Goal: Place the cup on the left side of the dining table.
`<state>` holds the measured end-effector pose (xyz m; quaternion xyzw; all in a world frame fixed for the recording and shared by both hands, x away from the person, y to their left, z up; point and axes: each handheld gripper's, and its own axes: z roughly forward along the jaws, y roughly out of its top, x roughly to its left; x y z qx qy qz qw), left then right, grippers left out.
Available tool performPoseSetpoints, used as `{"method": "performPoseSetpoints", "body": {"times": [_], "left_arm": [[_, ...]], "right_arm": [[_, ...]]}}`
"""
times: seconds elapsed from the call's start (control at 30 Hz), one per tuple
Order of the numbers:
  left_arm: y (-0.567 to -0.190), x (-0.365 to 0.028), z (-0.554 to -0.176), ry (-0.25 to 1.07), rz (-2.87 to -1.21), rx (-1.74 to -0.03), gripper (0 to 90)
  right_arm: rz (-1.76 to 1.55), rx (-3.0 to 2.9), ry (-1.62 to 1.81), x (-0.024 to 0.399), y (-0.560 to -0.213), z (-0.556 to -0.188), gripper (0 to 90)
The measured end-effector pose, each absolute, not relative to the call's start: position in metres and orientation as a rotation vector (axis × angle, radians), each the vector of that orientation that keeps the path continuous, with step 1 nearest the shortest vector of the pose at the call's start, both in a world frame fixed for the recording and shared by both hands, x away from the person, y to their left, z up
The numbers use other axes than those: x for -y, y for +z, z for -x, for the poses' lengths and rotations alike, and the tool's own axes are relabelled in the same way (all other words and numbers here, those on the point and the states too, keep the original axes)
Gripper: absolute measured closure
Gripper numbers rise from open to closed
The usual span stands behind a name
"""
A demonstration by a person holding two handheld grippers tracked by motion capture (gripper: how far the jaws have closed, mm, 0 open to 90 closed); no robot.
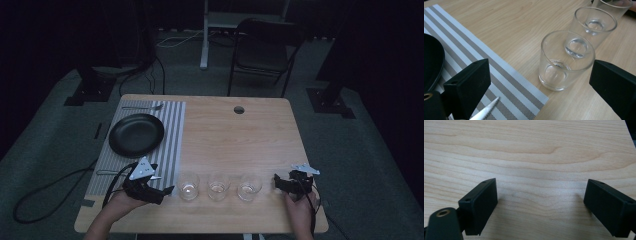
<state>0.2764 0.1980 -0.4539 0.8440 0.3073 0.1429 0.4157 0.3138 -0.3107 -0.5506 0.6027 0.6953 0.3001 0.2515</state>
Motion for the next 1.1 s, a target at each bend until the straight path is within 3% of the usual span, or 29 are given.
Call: {"method": "performPoseSetpoints", "body": {"times": [1.1], "left_arm": [[-0.437,-0.133,-0.293,0.304,-2.218,-0.588,4.1]], "right_arm": [[-1.64,-1.892,0.817,0.311,-0.551,-0.314,11.3]]}}
